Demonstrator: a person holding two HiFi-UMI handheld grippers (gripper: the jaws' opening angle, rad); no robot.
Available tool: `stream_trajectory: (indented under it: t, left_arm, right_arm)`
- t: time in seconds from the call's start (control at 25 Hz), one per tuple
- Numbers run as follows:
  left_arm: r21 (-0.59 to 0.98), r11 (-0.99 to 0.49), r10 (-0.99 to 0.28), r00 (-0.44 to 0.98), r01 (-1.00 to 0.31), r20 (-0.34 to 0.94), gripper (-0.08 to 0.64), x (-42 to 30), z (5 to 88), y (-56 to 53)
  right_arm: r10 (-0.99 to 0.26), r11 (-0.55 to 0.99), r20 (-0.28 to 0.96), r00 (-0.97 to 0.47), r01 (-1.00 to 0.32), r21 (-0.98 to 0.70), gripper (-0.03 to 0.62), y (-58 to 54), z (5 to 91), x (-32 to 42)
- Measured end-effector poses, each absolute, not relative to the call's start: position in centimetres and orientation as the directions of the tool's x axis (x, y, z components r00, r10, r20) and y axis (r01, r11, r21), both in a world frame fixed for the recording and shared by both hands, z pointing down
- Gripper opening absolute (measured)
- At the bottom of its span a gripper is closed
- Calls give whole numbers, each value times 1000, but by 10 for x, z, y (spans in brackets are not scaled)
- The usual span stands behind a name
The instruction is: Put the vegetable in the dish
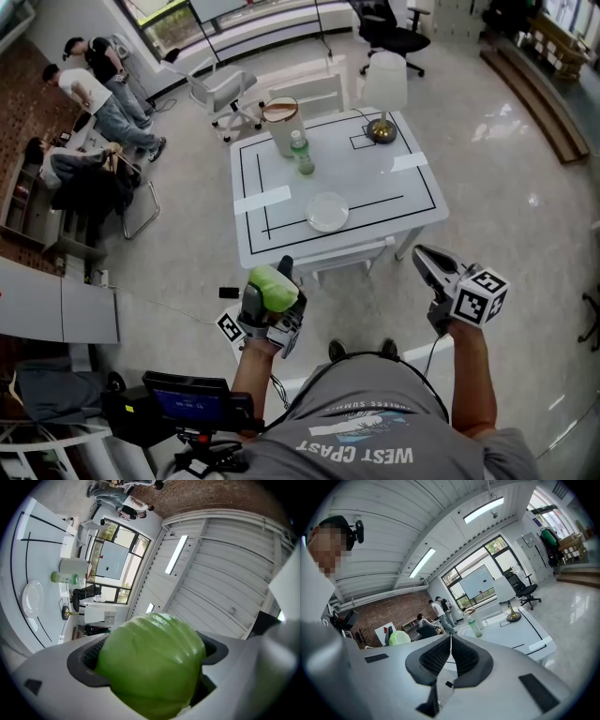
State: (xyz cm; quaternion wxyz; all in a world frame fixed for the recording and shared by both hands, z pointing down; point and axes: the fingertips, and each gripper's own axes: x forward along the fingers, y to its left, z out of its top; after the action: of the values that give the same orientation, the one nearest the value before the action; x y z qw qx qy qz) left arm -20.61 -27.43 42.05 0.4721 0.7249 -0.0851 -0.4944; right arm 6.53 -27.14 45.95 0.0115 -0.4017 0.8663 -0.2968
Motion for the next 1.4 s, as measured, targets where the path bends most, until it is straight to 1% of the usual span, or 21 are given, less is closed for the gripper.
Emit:
stream_trajectory:
  t: [0.36, 0.56, 1.04, 1.28, 1.4]
  left_arm:
    - [767, -535, -561, 530, 354, -635, 549, -209, 424, -296]
    - [763, -554, -567, 520, 333, -639, 549, -202, 421, -321]
    - [777, -592, -628, 481, 216, -612, 549, -166, 443, -388]
    - [797, -577, -648, 495, 178, -579, 549, -157, 464, -421]
    - [815, -549, -659, 506, 183, -557, 549, -162, 480, -449]
  right_arm:
    - [-721, 500, 222, -657, -714, -490, 9, -272, 453, 59]
    - [-720, 508, 216, -659, -713, -484, 9, -301, 452, 71]
    - [-587, 648, 212, -782, -610, -455, 9, -392, 452, 77]
    - [-572, 637, 230, -787, -604, -480, 9, -414, 470, 74]
    - [-582, 617, 241, -777, -615, -490, 9, -426, 477, 68]
